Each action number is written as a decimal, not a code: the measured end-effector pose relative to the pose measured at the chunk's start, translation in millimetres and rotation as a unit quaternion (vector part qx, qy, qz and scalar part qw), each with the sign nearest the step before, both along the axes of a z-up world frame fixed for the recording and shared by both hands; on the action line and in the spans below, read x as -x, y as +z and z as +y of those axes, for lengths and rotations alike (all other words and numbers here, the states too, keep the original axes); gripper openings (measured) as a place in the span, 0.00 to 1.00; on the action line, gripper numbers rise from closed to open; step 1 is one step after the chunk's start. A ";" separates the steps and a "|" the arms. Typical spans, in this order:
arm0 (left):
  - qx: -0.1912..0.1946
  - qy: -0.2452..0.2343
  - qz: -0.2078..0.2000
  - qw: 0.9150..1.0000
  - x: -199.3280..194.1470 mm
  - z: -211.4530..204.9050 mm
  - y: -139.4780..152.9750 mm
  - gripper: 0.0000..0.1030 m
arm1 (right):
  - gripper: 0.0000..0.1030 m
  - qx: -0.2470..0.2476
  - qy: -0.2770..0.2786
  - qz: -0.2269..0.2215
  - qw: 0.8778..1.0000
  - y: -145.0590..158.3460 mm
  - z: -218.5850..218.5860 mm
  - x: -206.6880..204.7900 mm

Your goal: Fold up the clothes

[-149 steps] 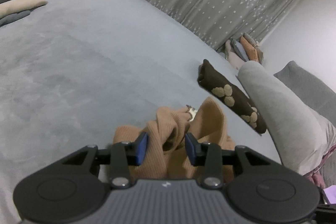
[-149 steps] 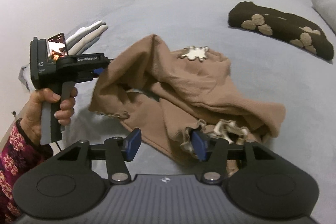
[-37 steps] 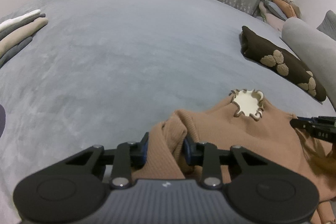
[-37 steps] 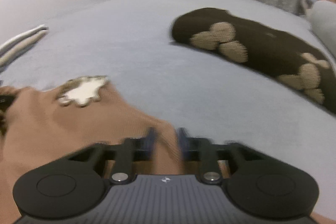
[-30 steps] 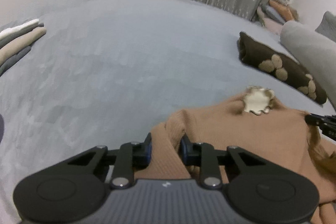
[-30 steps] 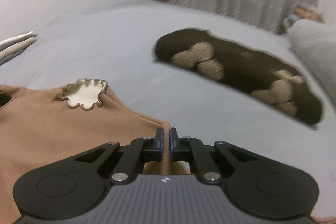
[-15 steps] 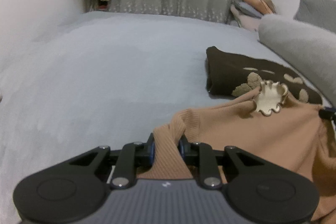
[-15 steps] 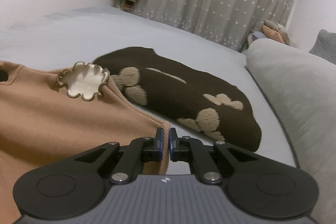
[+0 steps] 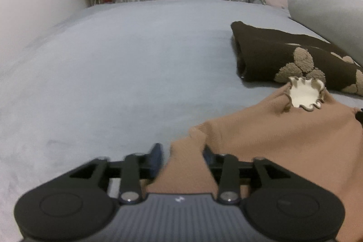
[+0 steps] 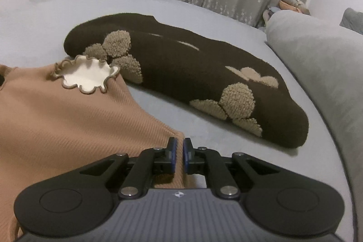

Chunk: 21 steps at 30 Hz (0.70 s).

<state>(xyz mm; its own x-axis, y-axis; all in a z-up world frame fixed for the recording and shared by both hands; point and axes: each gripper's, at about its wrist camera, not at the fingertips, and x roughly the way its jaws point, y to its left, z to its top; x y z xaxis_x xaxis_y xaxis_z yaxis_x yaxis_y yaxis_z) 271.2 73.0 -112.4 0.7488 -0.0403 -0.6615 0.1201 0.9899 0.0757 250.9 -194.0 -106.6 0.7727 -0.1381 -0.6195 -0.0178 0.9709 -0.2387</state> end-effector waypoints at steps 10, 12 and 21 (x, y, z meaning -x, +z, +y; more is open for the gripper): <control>0.032 0.003 0.015 0.999 44.8 17.7 33.2 0.77 | 0.49 -0.043 -0.033 -0.003 0.998 37.2 -1.7 46.0; 0.042 0.003 0.033 0.999 58.7 19.4 37.6 0.78 | 0.50 -0.057 -0.037 -0.002 0.998 44.4 -1.6 63.1; 0.134 0.003 0.120 0.984 133.7 30.1 34.1 0.78 | 0.55 -0.149 -0.056 0.011 0.987 58.4 10.1 149.6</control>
<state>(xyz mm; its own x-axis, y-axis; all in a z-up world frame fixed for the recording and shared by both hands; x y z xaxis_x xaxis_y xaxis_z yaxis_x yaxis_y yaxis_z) 137.6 103.0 -78.2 0.5727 -0.2337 -0.7858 0.0978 0.9711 -0.2176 101.2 -184.0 -48.2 0.7491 -0.0320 -0.6617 0.0923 0.9941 0.0565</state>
